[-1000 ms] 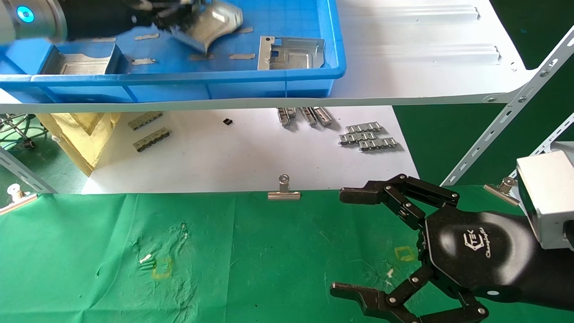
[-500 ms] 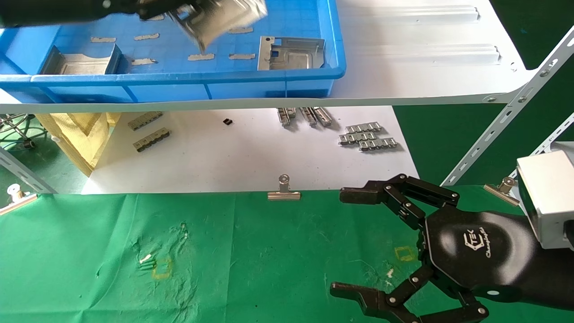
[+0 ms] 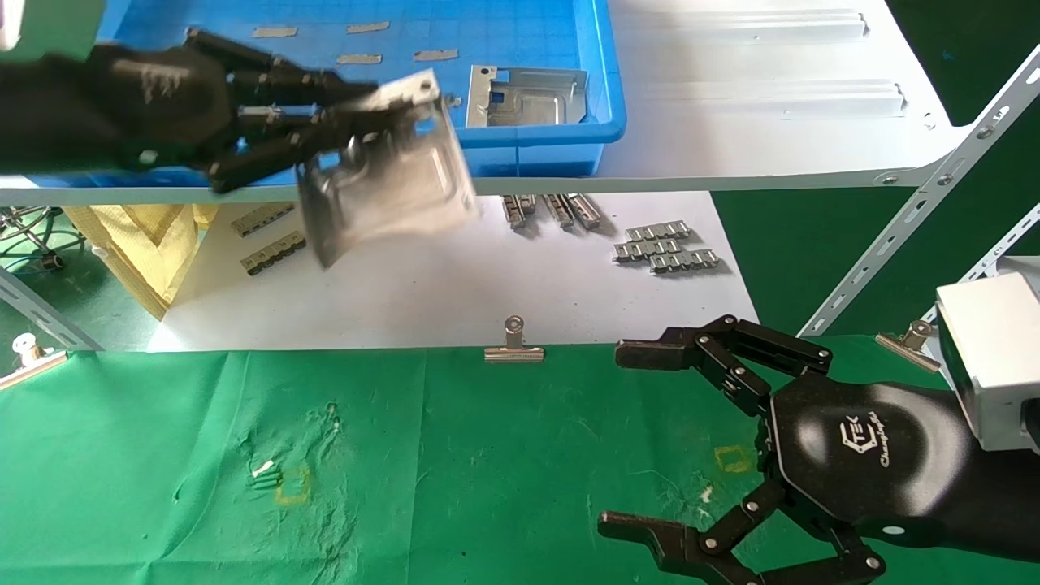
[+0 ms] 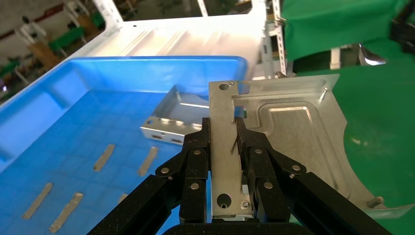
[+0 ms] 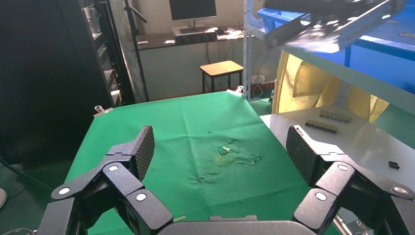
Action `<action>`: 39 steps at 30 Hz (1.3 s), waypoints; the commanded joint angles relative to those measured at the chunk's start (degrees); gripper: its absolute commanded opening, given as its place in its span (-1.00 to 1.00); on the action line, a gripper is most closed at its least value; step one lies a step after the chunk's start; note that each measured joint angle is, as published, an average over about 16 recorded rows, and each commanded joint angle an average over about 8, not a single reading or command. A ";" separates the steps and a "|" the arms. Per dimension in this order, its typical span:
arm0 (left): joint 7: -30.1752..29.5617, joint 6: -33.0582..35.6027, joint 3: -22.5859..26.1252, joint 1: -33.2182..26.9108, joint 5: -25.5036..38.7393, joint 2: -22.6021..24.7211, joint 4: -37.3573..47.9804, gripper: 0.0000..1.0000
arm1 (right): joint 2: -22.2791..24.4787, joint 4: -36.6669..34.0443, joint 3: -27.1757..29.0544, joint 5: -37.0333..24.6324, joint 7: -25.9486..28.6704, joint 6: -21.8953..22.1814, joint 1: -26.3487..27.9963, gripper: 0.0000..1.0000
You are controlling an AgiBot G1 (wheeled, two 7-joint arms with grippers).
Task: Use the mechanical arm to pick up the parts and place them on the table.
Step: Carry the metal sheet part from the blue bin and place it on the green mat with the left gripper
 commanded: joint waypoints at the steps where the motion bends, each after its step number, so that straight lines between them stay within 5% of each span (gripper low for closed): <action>1: -0.16 0.15 1.05 2.64 -3.22 -2.10 -4.95 -1.00 | 0.00 0.00 0.00 0.00 0.00 0.00 0.00 1.00; 8: 5.90 -0.69 12.25 6.96 -3.60 -8.53 -14.34 -1.00 | 0.00 0.00 0.00 0.00 0.00 0.00 0.00 1.00; 17: 17.01 -1.83 21.94 7.84 3.35 -5.47 -4.07 -1.00 | 0.00 0.00 -0.01 0.01 0.00 0.00 0.00 1.00; 20: 19.90 -2.59 23.23 8.30 4.43 -3.83 0.80 -0.72 | 0.00 0.00 -0.01 0.01 -0.01 0.00 0.00 1.00; 25: 23.82 -4.82 23.82 9.49 5.00 -1.67 8.18 0.49 | 0.01 0.00 -0.01 0.01 -0.01 0.01 0.00 1.00; 28: 25.86 -5.60 23.64 10.14 4.76 -0.74 11.49 0.96 | 0.01 0.00 -0.02 0.01 -0.01 0.01 0.00 1.00; 39: 31.34 -3.17 21.30 10.50 1.08 0.89 17.27 1.00 | 0.01 0.00 -0.02 0.01 -0.01 0.01 0.01 1.00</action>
